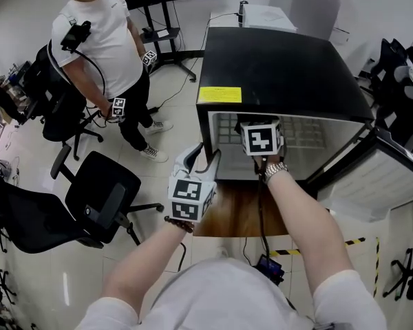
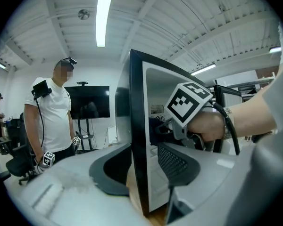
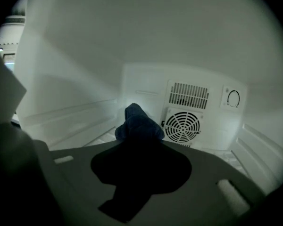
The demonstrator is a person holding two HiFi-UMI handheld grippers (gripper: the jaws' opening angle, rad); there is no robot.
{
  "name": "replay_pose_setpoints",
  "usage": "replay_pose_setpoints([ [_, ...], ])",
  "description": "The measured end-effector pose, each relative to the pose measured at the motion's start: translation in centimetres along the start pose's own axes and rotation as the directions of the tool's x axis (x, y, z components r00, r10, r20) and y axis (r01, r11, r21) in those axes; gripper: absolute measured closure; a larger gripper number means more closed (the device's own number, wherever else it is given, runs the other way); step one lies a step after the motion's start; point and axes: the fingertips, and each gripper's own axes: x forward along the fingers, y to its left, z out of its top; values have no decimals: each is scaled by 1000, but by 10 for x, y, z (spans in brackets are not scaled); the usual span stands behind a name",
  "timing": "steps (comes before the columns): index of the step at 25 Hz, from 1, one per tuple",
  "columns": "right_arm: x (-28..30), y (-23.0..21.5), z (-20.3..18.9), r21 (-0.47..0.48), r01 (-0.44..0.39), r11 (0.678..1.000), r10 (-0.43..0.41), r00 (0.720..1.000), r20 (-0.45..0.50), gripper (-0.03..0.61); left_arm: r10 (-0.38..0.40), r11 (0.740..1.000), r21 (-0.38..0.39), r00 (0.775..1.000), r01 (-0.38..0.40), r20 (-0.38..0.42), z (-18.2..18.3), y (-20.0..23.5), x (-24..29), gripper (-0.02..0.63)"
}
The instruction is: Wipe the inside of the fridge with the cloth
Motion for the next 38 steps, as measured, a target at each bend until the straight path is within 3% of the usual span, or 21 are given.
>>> replay_pose_setpoints([
  [26,-15,-129,-33,6,144,990,-143,989,-30,472,57,998,-27,998,-57,-2,-1,3,1,454],
  [31,-24,-157,-37,-17,210,978,-210,977,-40,472,71,997,-32,997,-71,-2,0,4,2,457],
  [38,-28,-176,-39,4,231,973,-231,972,-46,472,98,994,-46,995,-98,-7,0,5,4,465],
])
